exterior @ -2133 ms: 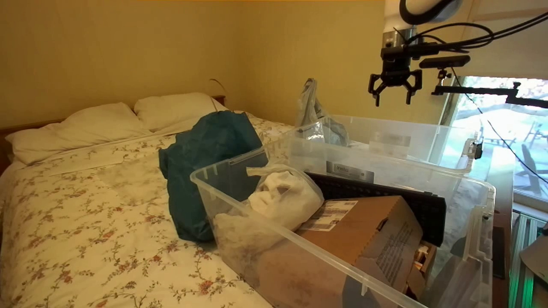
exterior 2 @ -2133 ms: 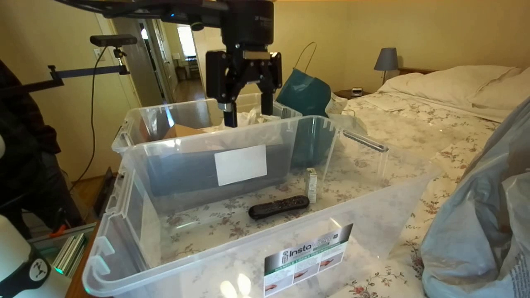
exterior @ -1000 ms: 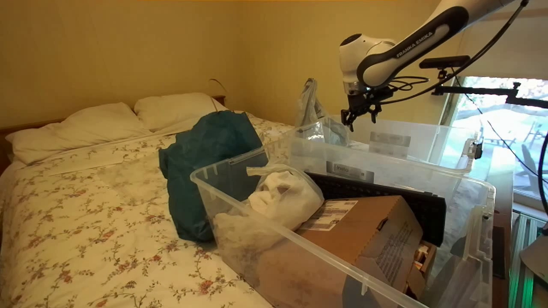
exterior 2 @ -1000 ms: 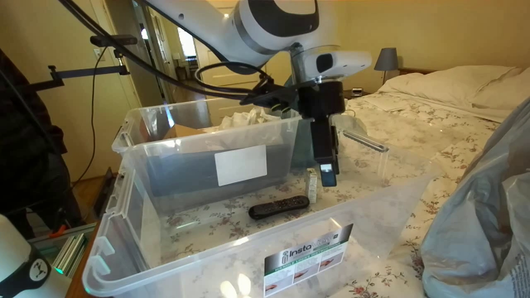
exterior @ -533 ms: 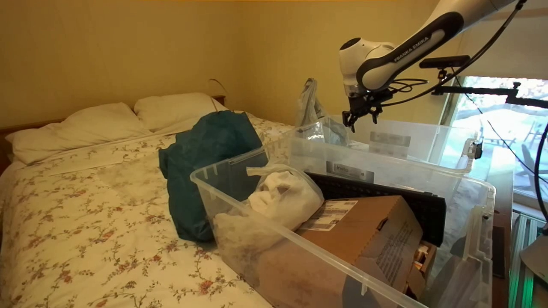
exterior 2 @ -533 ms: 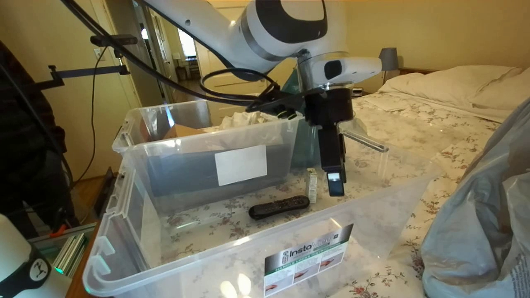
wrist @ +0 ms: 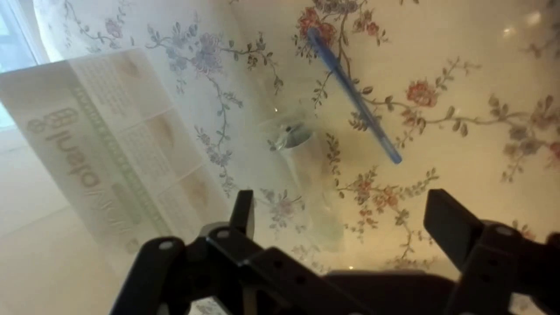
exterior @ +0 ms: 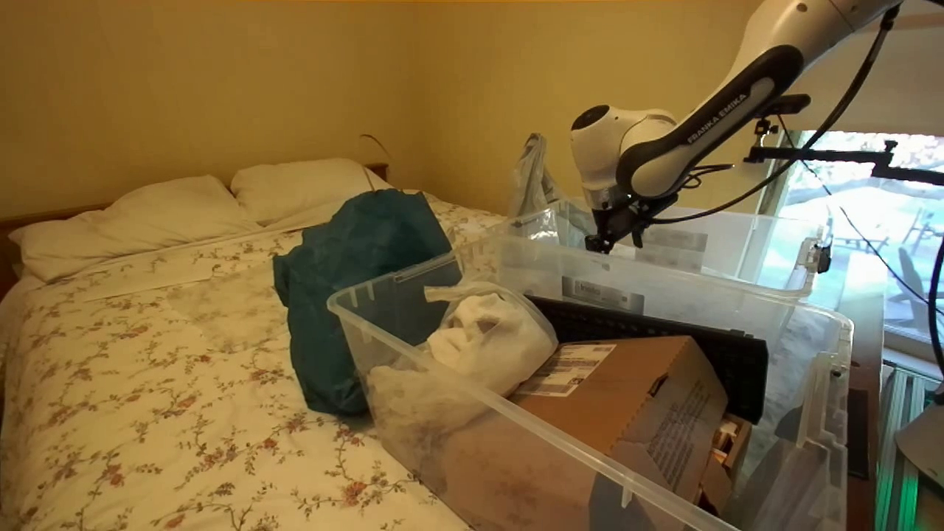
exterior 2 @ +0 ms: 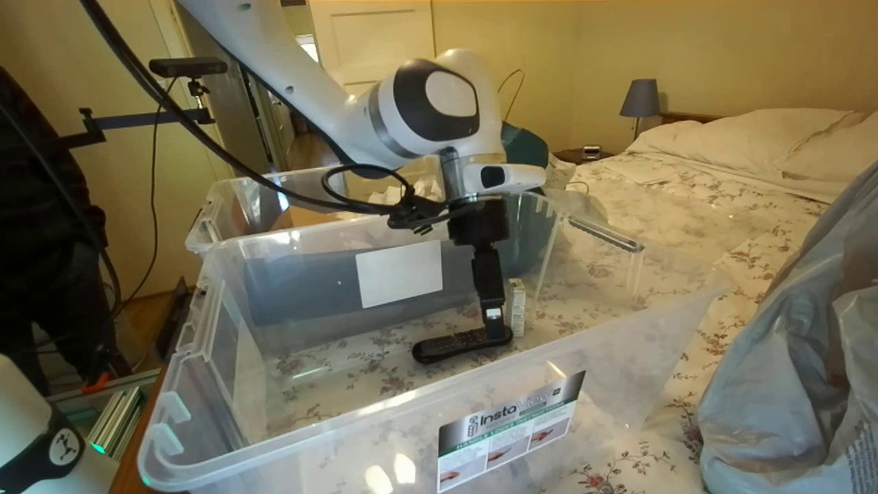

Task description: Pull the right container closer to the edge, remove a plastic bag from the right container and put it in the left container

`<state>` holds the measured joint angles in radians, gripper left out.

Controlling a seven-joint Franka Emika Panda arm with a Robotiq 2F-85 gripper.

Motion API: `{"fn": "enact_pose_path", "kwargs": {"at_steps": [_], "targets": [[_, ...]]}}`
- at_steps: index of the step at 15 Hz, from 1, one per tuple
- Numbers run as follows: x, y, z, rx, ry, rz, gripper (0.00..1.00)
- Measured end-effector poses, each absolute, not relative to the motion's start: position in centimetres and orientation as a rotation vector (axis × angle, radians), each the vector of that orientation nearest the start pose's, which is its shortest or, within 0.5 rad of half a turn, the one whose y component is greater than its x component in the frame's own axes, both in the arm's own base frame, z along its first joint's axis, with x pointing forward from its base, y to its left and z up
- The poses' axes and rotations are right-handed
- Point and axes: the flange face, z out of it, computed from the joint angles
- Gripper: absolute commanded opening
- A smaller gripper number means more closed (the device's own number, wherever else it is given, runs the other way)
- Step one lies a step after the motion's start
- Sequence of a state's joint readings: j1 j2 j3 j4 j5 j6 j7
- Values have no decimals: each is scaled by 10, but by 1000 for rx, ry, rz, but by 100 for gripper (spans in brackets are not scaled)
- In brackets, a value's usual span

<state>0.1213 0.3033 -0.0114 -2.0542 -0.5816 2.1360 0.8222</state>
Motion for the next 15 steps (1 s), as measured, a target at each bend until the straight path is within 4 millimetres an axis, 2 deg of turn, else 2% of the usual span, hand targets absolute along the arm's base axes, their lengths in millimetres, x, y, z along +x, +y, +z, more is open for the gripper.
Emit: {"fn": "enact_pose_path", "kwargs": {"at_steps": [2,4,6,8,10,15], "targets": [[563,59,241,2540,-314,12,100],[564,59,201,2462,-233,-5,100],[573,42,163,2395,-209,-41,100],[585,16,132,2344,-238,-79,100],[597,-1,114,2314,-266,-97,100],[601,-5,111,2318,-269,-97,100]]}}
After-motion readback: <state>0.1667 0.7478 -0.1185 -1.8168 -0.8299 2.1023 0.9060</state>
